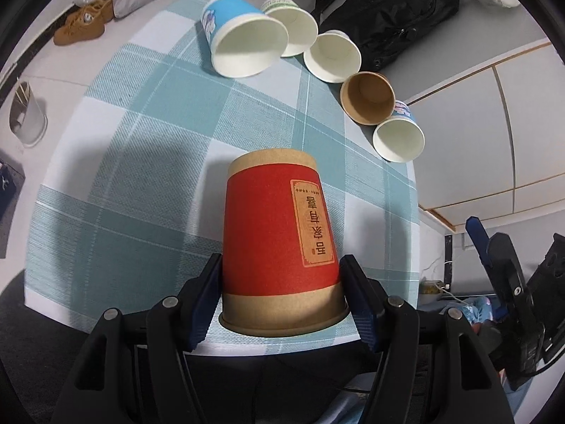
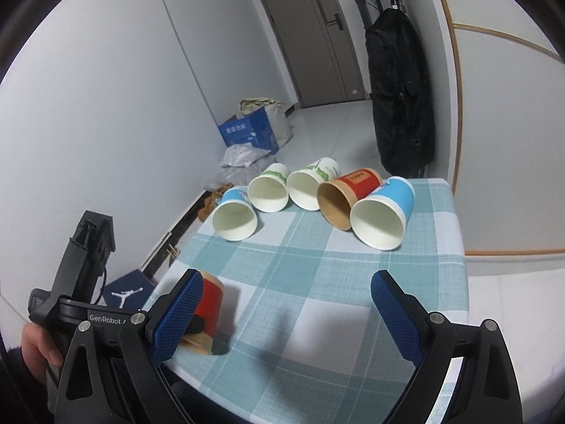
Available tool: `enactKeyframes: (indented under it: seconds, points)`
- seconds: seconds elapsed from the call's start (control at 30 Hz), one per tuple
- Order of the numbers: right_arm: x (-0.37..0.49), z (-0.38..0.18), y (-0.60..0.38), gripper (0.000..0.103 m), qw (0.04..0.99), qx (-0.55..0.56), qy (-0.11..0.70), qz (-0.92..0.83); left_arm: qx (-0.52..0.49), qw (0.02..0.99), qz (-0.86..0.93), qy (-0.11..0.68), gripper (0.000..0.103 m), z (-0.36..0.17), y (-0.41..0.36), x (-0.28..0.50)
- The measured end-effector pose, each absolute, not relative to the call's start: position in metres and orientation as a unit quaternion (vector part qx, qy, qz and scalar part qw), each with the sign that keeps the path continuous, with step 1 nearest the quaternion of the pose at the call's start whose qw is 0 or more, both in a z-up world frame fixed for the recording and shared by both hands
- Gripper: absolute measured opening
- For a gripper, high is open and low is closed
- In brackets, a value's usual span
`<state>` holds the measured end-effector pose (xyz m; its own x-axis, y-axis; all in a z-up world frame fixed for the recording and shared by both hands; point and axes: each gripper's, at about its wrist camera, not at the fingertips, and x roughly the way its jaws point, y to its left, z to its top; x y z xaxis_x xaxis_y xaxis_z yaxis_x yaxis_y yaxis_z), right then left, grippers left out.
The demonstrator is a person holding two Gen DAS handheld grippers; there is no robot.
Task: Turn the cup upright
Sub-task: 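Lift the red cup with the left tool and carry it toward the table edge, then lower the red cup onto the cloth and open the left tool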
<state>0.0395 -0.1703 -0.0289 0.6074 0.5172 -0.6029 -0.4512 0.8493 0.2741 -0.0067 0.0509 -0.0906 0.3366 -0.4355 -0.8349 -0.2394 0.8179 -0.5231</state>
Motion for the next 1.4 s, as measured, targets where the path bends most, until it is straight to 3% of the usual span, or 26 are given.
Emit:
enactKeyframes:
  seconds: [0.47, 0.57, 0.83, 1.13, 1.4]
  points:
    - [0.037, -0.031, -0.166, 0.096, 0.896, 0.036, 0.349, 0.272, -0.287, 0.76, -0.055, 0.581, 0.064, -0.101, 0.048, -0.003]
    - [0.036, -0.03, -0.166, 0.096, 0.897, 0.039, 0.347, 0.272, -0.297, 0.762, -0.057, 0.573, 0.077, -0.1, 0.049, -0.003]
    - [0.031, -0.032, -0.169, 0.096, 0.894, 0.051, 0.35, 0.276, -0.302, 0.766, -0.059, 0.565, 0.077, -0.092, 0.055, -0.008]
    - [0.024, -0.032, -0.171, 0.096, 0.89, 0.064, 0.352, 0.282, -0.274, 0.825, -0.05, 0.492, 0.077, -0.044, 0.063, -0.025]
    - [0.013, -0.032, -0.165, 0.096, 0.887, 0.059, 0.35, 0.296, -0.184, 0.892, 0.007, 0.414, 0.077, 0.003, 0.057, -0.044]
